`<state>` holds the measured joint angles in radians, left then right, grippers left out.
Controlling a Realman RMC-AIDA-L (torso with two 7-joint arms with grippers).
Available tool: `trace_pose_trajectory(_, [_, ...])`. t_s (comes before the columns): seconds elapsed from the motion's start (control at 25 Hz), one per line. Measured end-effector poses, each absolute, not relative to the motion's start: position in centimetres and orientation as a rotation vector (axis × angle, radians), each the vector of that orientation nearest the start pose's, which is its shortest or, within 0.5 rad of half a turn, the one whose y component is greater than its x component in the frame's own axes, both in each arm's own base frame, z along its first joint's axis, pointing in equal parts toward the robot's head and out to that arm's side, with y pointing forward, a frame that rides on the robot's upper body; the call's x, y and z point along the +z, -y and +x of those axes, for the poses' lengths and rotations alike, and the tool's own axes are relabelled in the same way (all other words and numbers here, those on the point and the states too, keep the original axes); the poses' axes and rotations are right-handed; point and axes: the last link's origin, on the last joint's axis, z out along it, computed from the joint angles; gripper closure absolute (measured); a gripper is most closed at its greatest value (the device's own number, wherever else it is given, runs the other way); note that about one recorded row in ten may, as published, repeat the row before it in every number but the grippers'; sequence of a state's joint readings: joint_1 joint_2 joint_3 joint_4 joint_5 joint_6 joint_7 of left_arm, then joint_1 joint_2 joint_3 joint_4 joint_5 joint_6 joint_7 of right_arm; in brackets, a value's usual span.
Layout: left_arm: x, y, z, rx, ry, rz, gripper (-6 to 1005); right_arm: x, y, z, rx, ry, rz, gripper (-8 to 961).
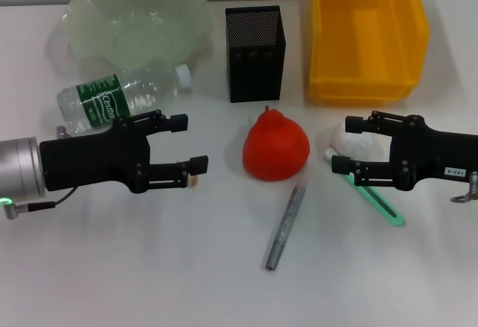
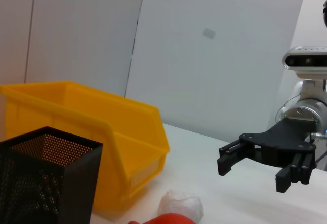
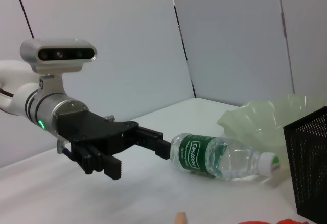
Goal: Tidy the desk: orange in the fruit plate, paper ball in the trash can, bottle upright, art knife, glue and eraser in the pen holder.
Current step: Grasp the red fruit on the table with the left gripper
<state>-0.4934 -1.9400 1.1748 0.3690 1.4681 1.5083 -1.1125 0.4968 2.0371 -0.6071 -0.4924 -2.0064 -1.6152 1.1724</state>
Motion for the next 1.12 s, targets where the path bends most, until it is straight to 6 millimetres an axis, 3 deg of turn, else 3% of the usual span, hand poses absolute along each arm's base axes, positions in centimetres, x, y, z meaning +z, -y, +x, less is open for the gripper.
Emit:
trace_pose_trajectory(0.84, [-1.3, -30.8, -27.6, -0.827, 0.478, -2.766, 144, -0.3, -30.2, 29.1, 0.775, -0.576, -2.707, 128])
trace_pose_trajectory(1.12, [-3.0, -34.0, -24.1, -0.784, 0.344, -2.738, 145, 0.2, -29.2, 30.3, 0.764, -0.621, -2.672, 128])
